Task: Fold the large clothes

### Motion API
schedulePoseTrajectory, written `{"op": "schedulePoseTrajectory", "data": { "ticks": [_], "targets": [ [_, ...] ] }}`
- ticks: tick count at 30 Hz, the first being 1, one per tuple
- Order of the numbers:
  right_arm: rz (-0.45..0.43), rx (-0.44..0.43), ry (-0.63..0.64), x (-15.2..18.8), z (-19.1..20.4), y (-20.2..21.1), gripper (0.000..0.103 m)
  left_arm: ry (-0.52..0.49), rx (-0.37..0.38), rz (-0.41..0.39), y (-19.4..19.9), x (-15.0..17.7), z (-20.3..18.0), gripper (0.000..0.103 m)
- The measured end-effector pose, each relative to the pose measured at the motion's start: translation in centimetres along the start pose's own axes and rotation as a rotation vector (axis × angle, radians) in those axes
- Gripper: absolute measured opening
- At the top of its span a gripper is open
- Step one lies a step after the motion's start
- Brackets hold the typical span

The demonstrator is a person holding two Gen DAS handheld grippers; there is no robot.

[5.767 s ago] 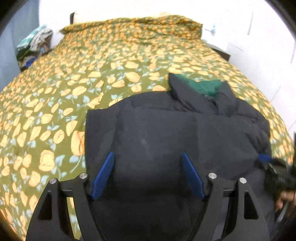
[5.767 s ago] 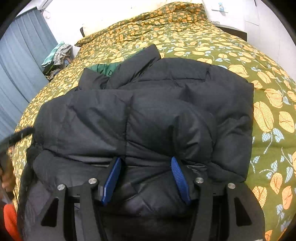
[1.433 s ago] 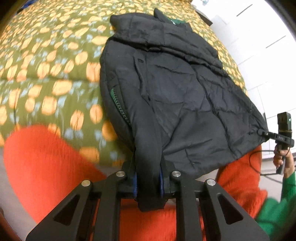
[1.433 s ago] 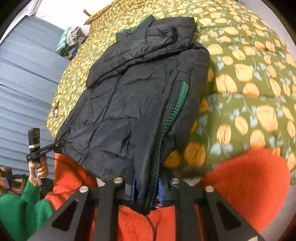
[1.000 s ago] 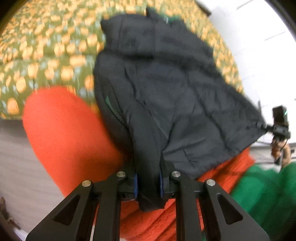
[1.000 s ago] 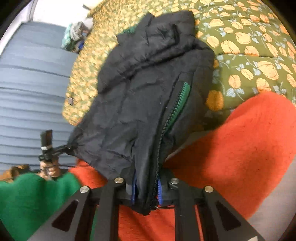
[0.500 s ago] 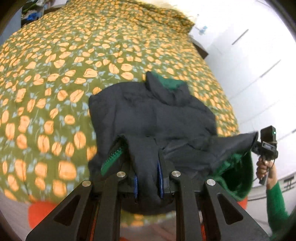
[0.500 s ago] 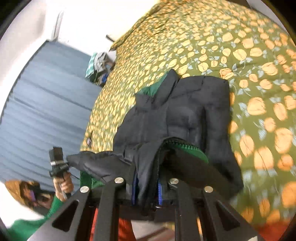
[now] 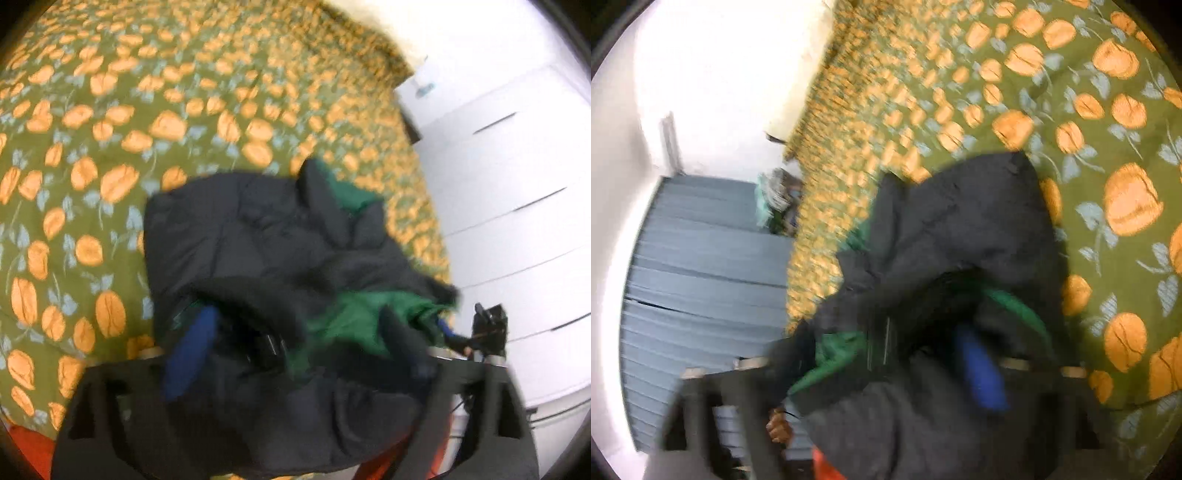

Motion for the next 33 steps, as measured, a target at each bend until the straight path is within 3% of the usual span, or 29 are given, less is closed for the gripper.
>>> {"op": "schedulePoseTrajectory", "data": {
  "ticks": [2,4,6,8,11,14,15,16,17,18,20,21,23,25,29,33],
  "targets": [
    [-0.048,-0.029,0.027,-0.7,1.1,1.0,0.099,-0.045,0.000,-0.017,0.8,-0.5,-0.3,0.098],
    [-0.059,0.011,0.084,-1.2,1.7,1.5,0.099,-0.109,-0.040,0.000,0.7,-0.6,-0.1,0.100],
    [-0.021,0.182,0.214,-1.2,1.9,1.2,0.099,-0.188,-0.104,0.039,-0.6,-0.3,0.8,0.100],
    [0.053,0.293,0.321,-0.6,1.9,-0.1,0.099,-0.244,-0.180,0.079,-2.1,0.4,1.9,0.100],
    [0.153,0.409,0.447,0.7,1.4,-2.4,0.099,-0.311,-0.258,0.148,-4.6,1.7,3.3,0.100],
    [0.191,0.535,0.565,1.1,0.7,-4.4,0.099,-0.373,-0.335,0.165,-6.3,2.4,3.8,0.099],
    [0.202,0.565,0.591,1.1,0.6,-5.1,0.099,-0.388,-0.351,0.163,-6.6,2.5,3.7,0.096],
    [0.207,0.588,0.607,0.8,0.5,-5.7,0.099,-0.395,-0.350,0.162,-6.6,2.6,3.4,0.085],
    [0.210,0.625,0.631,0.9,0.6,-6.1,0.096,-0.399,-0.353,0.162,-6.5,2.7,3.3,0.078],
    [0.208,0.648,0.651,1.0,0.9,-6.0,0.078,-0.408,-0.372,0.146,-6.2,2.7,3.1,0.074],
    [0.199,0.680,0.682,1.7,1.6,-5.2,0.050,-0.435,-0.400,0.115,-5.7,2.7,2.7,0.047],
    [0.188,0.714,0.713,1.9,2.2,-4.9,0.033,-0.442,-0.413,0.104,-5.3,2.7,2.5,0.040],
    [0.161,0.762,0.778,2.5,3.4,-3.9,0.022,-0.447,-0.429,0.077,-4.5,2.5,2.0,0.021],
    [0.094,0.789,0.831,2.6,5.1,-2.7,0.019,-0.454,-0.428,0.025,-3.3,1.8,0.8,0.017],
    [-0.068,0.759,0.872,0.5,9.4,-0.7,0.017,-0.457,-0.427,-0.129,-1.1,-1.3,-2.3,0.016],
    [-0.203,0.757,0.875,-2.7,12.3,-0.8,0.017,-0.428,-0.477,-0.268,-2.2,-5.8,-3.9,0.016]
  ]
}}
Point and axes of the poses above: each gripper's, at about its wrist camera, not at the fingertips, and y roughly against the way its jaws point, z to its left, x to its underside, the point moved 6 cm from there along -y, roughly the way its jaws point, and after that the axes turned 2 degrees about y, right-handed, at the moved point
